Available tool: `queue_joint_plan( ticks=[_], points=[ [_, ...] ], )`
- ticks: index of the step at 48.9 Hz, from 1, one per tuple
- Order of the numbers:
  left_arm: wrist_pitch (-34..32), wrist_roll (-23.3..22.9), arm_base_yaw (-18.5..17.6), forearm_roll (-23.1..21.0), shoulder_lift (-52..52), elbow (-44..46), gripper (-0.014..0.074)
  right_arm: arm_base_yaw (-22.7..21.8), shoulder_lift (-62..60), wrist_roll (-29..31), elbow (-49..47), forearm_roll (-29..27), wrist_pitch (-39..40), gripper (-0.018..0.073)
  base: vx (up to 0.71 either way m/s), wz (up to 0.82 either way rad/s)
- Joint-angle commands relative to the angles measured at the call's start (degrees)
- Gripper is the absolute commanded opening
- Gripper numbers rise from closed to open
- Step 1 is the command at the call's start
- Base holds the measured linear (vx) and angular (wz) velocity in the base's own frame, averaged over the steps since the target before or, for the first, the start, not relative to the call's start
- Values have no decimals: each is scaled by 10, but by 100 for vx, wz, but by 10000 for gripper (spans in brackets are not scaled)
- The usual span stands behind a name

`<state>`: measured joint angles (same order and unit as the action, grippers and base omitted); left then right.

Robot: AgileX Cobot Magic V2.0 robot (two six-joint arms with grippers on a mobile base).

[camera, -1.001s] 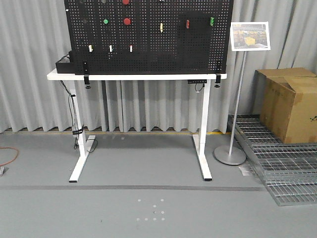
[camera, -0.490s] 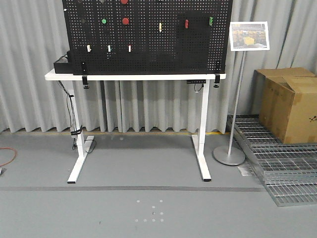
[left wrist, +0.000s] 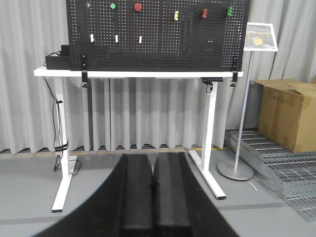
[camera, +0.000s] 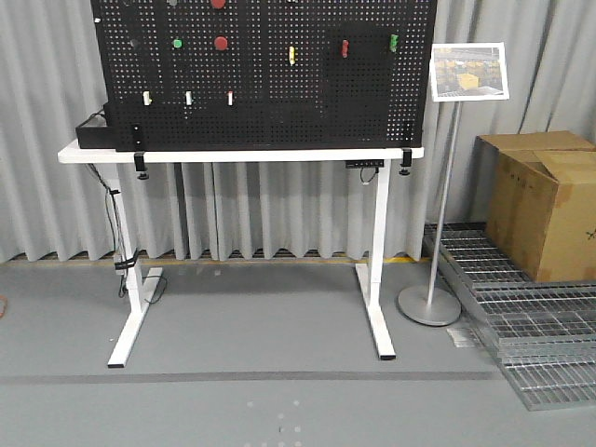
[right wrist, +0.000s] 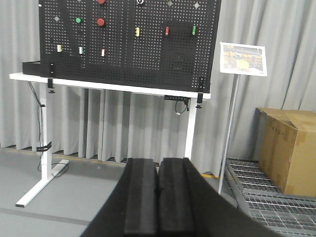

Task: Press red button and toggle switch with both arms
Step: 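Drive the base forward toward the black pegboard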

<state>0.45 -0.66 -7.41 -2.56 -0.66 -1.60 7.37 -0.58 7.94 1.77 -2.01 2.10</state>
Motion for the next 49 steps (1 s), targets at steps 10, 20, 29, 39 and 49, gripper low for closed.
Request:
queue_joint_plan(
  ticks=[10,20,29,39,49],
  points=[
    [-48,-3,0,-5,-9,-19,2,-2,-9,2,6,5,47,-3,35,4],
    [-48,-3,0,-5,-9,-19,2,-2,-9,2,6,5,47,-3,43,15],
    [-48,-3,0,-5,-9,-19,2,-2,-9,2,6,5,47,-3,47,12],
    [-48,-3,0,-5,-9,-19,2,-2,-9,2,6,5,47,-3,49,4],
    [-48,-3,0,-5,-9,-19,2,-2,-9,2,6,5,47,-3,51,-4]
  ],
)
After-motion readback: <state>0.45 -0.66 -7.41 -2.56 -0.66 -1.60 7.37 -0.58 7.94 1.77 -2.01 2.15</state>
